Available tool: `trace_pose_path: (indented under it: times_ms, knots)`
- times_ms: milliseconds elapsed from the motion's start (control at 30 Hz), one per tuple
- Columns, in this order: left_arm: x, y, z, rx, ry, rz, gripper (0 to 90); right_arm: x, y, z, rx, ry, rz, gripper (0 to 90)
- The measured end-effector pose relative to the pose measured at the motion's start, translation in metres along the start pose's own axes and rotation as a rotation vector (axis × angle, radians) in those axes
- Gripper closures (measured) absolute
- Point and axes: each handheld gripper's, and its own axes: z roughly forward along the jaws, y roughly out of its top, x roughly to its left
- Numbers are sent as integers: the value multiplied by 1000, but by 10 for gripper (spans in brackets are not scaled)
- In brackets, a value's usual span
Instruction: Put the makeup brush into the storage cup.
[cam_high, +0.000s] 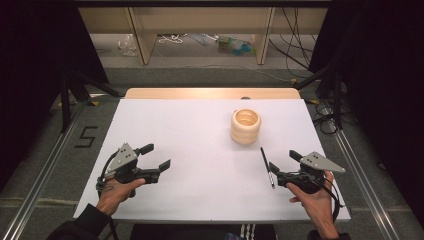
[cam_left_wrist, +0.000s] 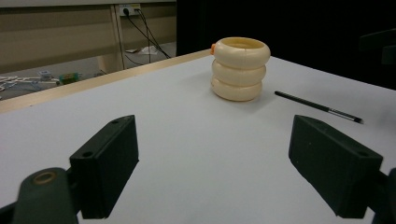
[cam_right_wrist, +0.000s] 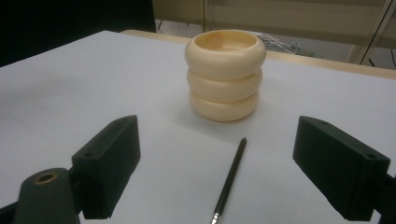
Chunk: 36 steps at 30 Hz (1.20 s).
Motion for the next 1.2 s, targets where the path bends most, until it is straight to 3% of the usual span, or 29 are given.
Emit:
trace_pose_path:
  times_ms: [67, 100, 133, 233, 267, 433, 467, 667, 733, 767, 967, 1000, 1067, 1167, 1200]
  knots:
    - [0, 0, 0, 3, 0, -3, 155, 0, 0, 0, 10, 4, -2, 157]
    - [-1, 0, 0, 4, 0, -3, 155, 0, 1, -1, 30, -12, -28, 157]
    - [-1, 0, 0, 4, 0, -4, 155, 0, 1, 2, 5, -7, -32, 157]
    - [0, 0, 0, 8, -3, 13, 155, 1, 1, 2, 21, -8, -27, 157]
    - [-1, 0, 0, 7, -1, 11, 155, 0, 3, 2, 49, -20, -37, 158]
    - [-2, -1, 1, 9, -2, 3, 155, 0, 4, 2, 74, -34, -58, 159]
    - [-2, -1, 1, 10, -4, 7, 155, 0, 4, 3, 51, -26, -47, 159]
    - [-3, -1, 3, 1, -13, -7, 155, -2, 11, 4, 86, -40, -66, 183]
    - [-3, 0, 3, 9, -7, 2, 155, -3, 13, 9, 98, -24, -60, 197]
    - [-5, -1, 4, 14, -11, 3, 155, -6, 18, 13, 140, -32, -80, 198]
    - [-6, -1, 5, 18, -14, -1, 155, -16, 32, 28, 231, -59, -115, 219]
    - [-6, -1, 5, 21, -14, 1, 155, -16, 32, 28, 231, -59, -115, 219]
    - [-5, -2, 5, 20, -15, 4, 155, -18, 37, 32, 281, -68, -97, 213]
    - [-4, -1, 3, 16, -12, 5, 155, -21, 40, 39, 311, -64, -124, 216]
    - [-4, -1, 3, 14, -12, -1, 155, -20, 41, 41, 338, -67, -110, 217]
